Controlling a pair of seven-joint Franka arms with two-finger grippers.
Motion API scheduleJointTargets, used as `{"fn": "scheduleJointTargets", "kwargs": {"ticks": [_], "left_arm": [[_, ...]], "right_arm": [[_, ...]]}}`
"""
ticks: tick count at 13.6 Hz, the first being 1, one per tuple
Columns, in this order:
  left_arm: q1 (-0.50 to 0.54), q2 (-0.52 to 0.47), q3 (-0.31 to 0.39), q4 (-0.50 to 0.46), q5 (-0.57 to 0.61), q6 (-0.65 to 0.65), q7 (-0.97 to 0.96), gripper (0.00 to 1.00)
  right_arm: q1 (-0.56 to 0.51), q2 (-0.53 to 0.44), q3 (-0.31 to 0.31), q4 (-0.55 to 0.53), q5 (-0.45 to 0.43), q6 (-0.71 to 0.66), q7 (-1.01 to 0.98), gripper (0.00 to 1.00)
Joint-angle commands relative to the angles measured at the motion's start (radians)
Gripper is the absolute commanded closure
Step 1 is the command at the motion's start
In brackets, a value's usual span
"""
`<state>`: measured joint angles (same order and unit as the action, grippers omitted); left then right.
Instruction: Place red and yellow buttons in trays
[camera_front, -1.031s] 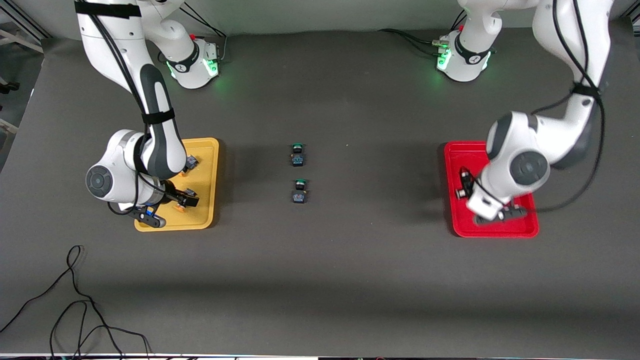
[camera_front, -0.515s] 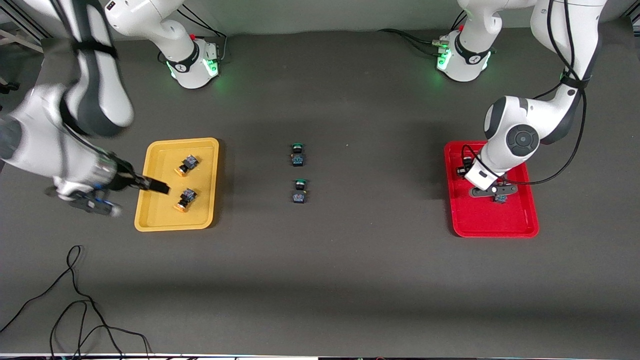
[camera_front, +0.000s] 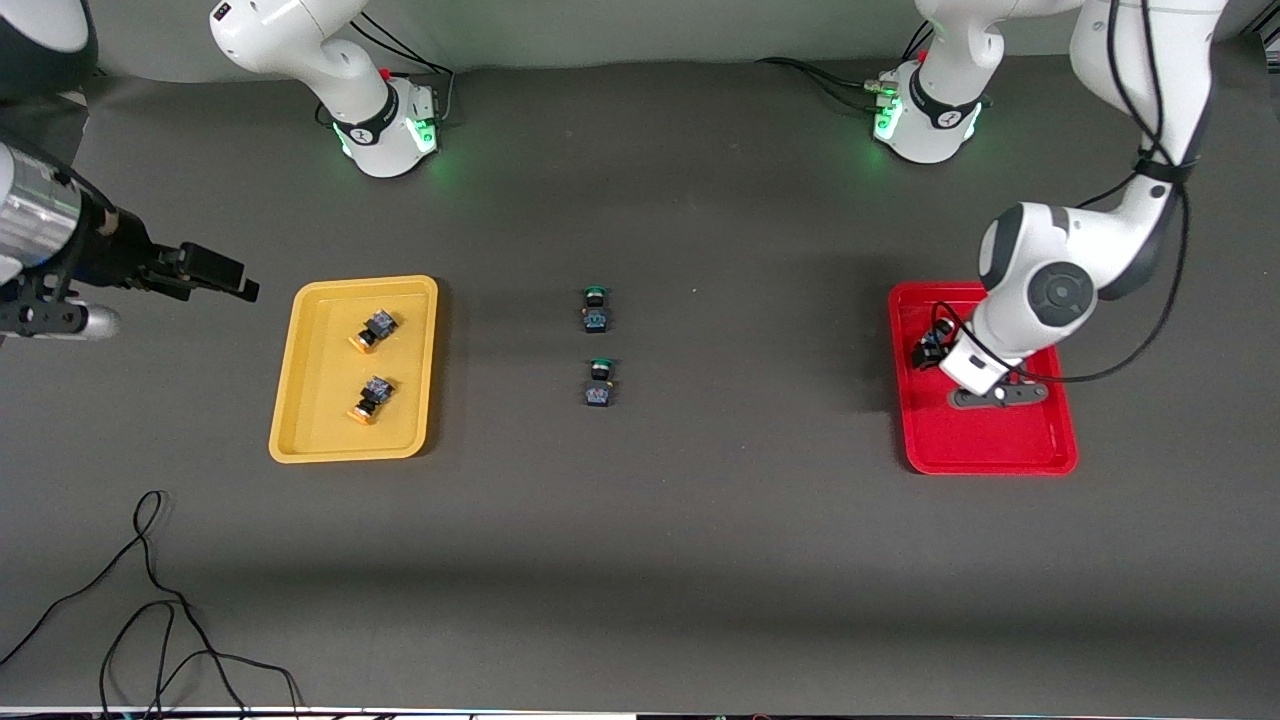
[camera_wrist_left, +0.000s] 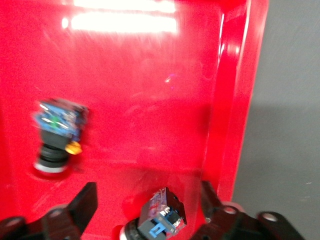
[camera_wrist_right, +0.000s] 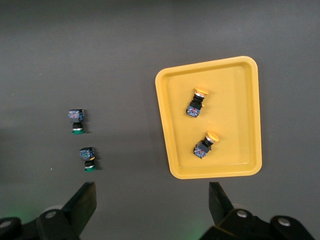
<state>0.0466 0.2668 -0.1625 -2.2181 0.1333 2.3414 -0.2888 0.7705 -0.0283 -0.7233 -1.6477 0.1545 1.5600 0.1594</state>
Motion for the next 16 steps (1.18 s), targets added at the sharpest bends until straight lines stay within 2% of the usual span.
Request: {"fn": "scheduleJointTargets", "kwargs": {"ticks": [1, 3, 4, 6, 9, 10, 12, 16], "left_arm": [[-0.001, -0.021, -0.011, 0.287, 0.002, -0.317, 0.019, 0.0], [-0.004, -0.009, -0.011, 0.499, 0.0, -0.501, 0.043, 0.0], [-0.004, -0.003, -0.009, 0.571, -0.001, -0.545, 0.063, 0.0], [0.009, -0.006, -0.009, 0.641, -0.001, -0.562, 0.118, 0.0], [0.01, -0.018, -0.008, 0.721, 0.0, -0.595, 0.183, 0.0], [0.007, -0.02, -0.009, 0.739, -0.001, -0.628, 0.192, 0.0], [0.012, -0.043, -0.011, 0.738, -0.026, -0.639, 0.198, 0.0], [0.0, -0.145, -0.002, 0.649, -0.041, -0.642, 0.267, 0.0]], "right_arm": [[0.003, -0.054, 0.063, -0.001, -0.084, -0.014, -0.002, 0.0], [-0.142, -0.087, 0.239, -0.027, -0.102, -0.008, 0.029, 0.0], [-0.201, -0.108, 0.301, -0.047, -0.102, 0.0, 0.029, 0.0], [-0.325, -0.133, 0.405, -0.061, -0.102, 0.003, 0.028, 0.0], [-0.569, -0.14, 0.64, -0.063, -0.102, -0.003, 0.012, 0.0], [-0.607, -0.136, 0.672, -0.063, -0.102, -0.003, 0.011, 0.0], [-0.611, -0.121, 0.674, -0.063, -0.102, -0.006, -0.036, 0.0], [-0.612, -0.084, 0.674, -0.047, -0.116, -0.008, -0.028, 0.0]]}}
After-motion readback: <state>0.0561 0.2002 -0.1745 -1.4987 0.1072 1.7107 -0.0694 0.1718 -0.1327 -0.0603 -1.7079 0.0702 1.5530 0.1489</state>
